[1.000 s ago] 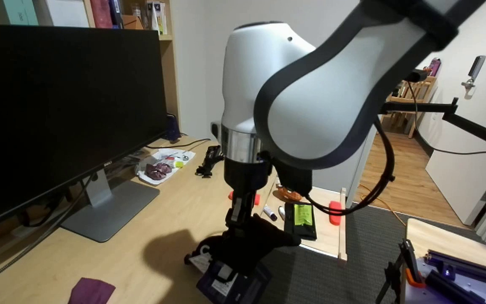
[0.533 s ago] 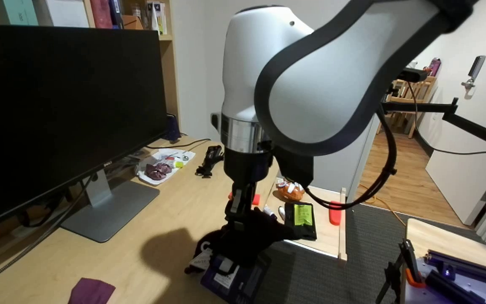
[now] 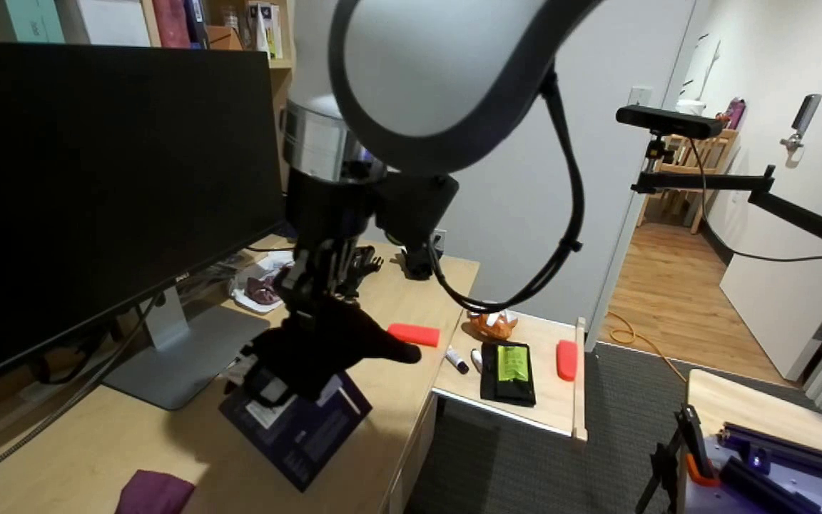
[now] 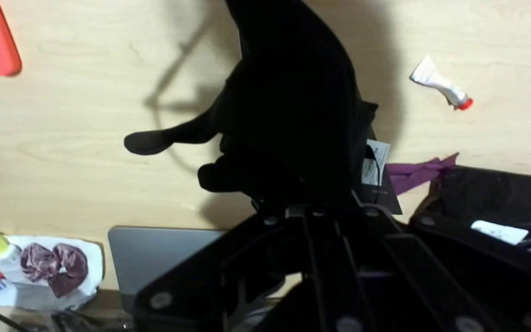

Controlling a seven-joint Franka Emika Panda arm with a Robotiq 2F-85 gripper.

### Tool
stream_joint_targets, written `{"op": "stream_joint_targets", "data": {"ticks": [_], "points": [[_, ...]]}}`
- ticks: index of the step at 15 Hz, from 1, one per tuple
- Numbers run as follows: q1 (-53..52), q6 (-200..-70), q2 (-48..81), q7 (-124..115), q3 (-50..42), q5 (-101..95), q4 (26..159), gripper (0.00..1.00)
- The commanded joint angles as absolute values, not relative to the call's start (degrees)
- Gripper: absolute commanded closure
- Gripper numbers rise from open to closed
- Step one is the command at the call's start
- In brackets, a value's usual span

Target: Move the black gloves to the left then put the orange object in the drawer

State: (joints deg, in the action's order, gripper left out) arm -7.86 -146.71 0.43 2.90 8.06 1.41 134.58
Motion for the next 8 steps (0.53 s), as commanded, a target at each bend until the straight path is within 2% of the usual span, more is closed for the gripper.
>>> {"op": "stream_joint_targets", "data": {"ticks": [1,8], "points": [[-9.94,-145.71,7.16,1.78,9.94,0.66,127.48,0.94],[-15.14,-148.11,19.36,-1.78,10.97,-2.97,120.12,0.94]]}}
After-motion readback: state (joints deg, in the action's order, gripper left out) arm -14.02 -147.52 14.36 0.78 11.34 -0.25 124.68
